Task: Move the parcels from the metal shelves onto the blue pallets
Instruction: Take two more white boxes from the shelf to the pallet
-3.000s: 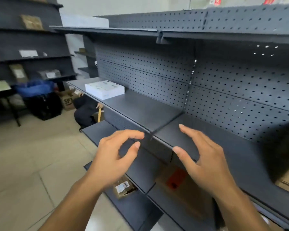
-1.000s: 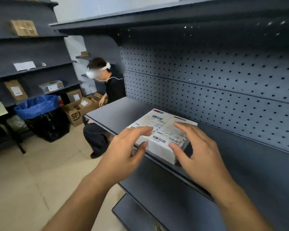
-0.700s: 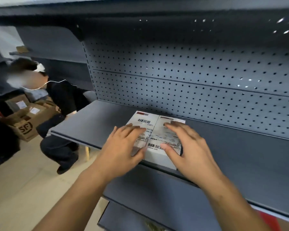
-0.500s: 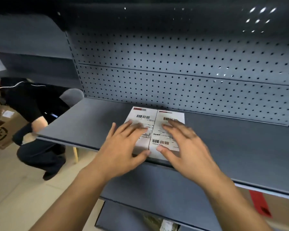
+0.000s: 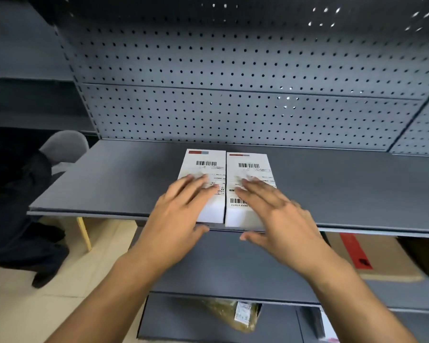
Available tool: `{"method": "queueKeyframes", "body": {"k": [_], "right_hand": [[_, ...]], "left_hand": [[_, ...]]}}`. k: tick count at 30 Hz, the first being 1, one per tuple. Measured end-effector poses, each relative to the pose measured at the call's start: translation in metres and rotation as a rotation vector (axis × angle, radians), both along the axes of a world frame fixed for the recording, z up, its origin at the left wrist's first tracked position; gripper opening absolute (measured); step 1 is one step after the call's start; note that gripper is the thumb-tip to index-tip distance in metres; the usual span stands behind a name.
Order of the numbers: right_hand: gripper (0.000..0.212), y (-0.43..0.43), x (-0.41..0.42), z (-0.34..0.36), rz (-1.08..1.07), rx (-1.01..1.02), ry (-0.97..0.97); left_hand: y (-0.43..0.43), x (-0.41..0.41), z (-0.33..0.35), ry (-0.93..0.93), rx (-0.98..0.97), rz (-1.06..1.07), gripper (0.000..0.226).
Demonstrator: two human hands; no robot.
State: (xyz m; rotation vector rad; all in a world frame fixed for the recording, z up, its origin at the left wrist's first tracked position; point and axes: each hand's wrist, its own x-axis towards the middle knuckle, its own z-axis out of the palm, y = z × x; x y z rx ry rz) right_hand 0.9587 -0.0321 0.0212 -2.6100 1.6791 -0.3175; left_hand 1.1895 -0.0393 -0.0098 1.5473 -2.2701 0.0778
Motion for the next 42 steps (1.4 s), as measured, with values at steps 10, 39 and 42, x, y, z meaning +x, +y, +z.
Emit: {"method": "queueKeyframes", "body": {"k": [10,39,42], "right_hand": [[0.085,0.007,-0.01,-0.036,0.007,-0.276,-0.133],[0.075,0.086,-0.305,-0.006,-0.301,-0.54,-0.215],[0.078,0.102,-0.339,-0.007,-0.379,-0.538,-0.195]], "left_hand": [[0.007,-0.004,-0.018,0.12,-0.23,-0.034,0.081],[0.006,-0.308,0.018,0.35,-0.334,-0.365,0.077],[0.007,-0.345,0.019,0.363,-0.326,-0.424,0.077]]}}
